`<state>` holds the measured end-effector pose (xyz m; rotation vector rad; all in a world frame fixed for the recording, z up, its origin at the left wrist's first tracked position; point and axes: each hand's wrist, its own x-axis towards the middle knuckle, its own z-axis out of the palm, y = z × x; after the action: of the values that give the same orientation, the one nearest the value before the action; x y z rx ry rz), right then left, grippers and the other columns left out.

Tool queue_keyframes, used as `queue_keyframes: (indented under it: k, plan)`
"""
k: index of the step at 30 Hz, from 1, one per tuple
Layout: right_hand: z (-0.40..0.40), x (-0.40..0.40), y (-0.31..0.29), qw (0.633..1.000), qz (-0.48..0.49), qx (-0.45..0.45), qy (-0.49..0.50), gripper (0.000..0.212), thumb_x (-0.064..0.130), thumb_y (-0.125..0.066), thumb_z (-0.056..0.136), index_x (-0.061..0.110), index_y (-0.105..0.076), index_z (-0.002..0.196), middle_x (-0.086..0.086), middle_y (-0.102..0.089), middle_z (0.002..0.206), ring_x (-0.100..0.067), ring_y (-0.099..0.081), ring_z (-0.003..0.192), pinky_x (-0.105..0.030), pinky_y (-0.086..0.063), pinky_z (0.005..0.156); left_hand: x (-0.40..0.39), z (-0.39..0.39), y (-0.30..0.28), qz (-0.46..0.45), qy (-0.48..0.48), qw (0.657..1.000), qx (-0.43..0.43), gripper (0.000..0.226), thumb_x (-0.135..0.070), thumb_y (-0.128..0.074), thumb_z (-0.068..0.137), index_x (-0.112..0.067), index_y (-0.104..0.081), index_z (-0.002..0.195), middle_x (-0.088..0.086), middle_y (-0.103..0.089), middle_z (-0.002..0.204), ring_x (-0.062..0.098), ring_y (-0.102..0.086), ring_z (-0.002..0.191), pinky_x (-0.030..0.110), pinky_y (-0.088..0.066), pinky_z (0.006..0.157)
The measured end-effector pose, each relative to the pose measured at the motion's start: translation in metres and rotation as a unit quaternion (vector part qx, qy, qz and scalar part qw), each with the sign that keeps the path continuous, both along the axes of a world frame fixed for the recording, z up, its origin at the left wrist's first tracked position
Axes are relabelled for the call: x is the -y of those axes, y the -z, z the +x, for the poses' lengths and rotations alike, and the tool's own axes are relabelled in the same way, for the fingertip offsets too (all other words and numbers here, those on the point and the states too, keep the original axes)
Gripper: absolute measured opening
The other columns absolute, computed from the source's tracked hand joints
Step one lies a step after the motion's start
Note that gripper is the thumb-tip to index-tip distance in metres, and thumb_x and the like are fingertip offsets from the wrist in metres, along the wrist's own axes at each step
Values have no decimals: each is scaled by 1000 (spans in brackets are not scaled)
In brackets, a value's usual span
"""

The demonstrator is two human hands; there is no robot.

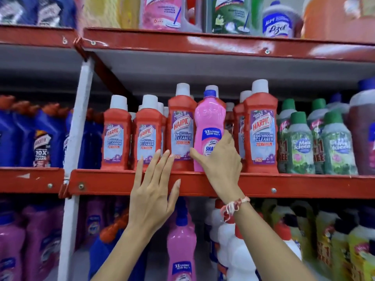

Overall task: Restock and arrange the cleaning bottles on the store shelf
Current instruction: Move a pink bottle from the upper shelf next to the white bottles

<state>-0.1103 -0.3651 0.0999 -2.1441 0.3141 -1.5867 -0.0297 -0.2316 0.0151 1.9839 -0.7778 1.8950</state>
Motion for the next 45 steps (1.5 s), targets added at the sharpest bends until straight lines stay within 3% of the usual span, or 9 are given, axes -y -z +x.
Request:
queue_keyframes:
  k: [10, 16, 19, 23, 28, 32, 37, 41, 45]
  plan:
    - [-22, 0, -25, 994, -25, 100, -42, 89, 59, -75, 67, 12, -42, 135, -5, -60, 124, -21, -63, 109, -29, -53, 83, -3, -2, 1, 17, 21, 1000, -2, 54, -42, -32, 102, -13, -43, 145, 3, -36, 157, 17, -24, 150, 49, -16, 124]
    - [-54, -12, -3, 986, -8, 135, -97, 88, 61, -77, 62, 18, -46, 132, 3, -64, 118, -11, -64, 100, -18, -50, 76, -11, -9, 16, 14, 53, 998, 9, 52, -38, -36, 102, -8, -45, 143, 8, -38, 156, 21, -27, 149, 52, -17, 123]
    - [-68, -19, 18, 983, 10, 139, -119, 90, 62, -79, 57, 21, -47, 130, 6, -65, 115, -9, -65, 97, -22, -57, 81, -14, -17, 32, -2, 67, 998, 8, 51, -34, -39, 101, -7, -43, 144, 8, -38, 156, 22, -28, 149, 54, -19, 123]
    - [-82, -25, 49, 981, 45, 130, -139, 89, 61, -82, 55, 21, -50, 127, 11, -67, 107, -3, -66, 90, -15, -56, 78, -15, -28, 54, -16, 115, 993, -18, 48, -29, -44, 100, -7, -45, 143, 10, -38, 156, 23, -30, 148, 55, -21, 121]
    - [-86, -26, 91, 981, 70, 111, -143, 87, 57, -84, 53, 21, -50, 124, 18, -64, 97, -3, -67, 87, -28, -58, 83, -20, -37, 79, -14, 141, 990, -20, 41, -20, -49, 97, -6, -52, 135, 12, -44, 151, 25, -40, 142, 54, -27, 119]
    - [-84, -21, 122, 982, 81, 85, -146, 84, 52, -86, 54, 21, -49, 123, 17, -65, 96, -1, -67, 82, -14, -54, 74, -24, -39, 107, -22, 136, 990, -43, 38, -18, -49, 96, -4, -54, 132, 13, -48, 147, 26, -44, 138, 51, -29, 118]
    - [-75, -19, 163, 982, 98, 52, -153, 86, 47, -87, 55, 19, -45, 125, 15, -61, 102, -5, -66, 87, -15, -54, 74, -25, -42, 152, -4, 128, 987, -98, 40, -18, -48, 96, -2, -52, 133, 13, -48, 147, 26, -42, 139, 52, -26, 120]
    - [-65, -21, 200, 980, 114, 30, -160, 84, 43, -88, 57, 16, -44, 124, 16, -56, 98, 9, -57, 75, 4, -43, 64, -27, -41, 197, 28, 105, 984, -143, 42, -20, -47, 96, -2, -53, 134, 13, -48, 147, 24, -41, 140, 51, -23, 122]
    - [-48, -25, 230, 978, 132, -3, -164, 83, 48, -85, 58, 20, -41, 123, 9, -64, 104, -4, -64, 83, 6, -42, 63, -32, -31, 223, 56, 103, 974, -197, 43, -25, -43, 98, -4, -52, 134, 11, -48, 147, 22, -41, 141, 49, -23, 122]
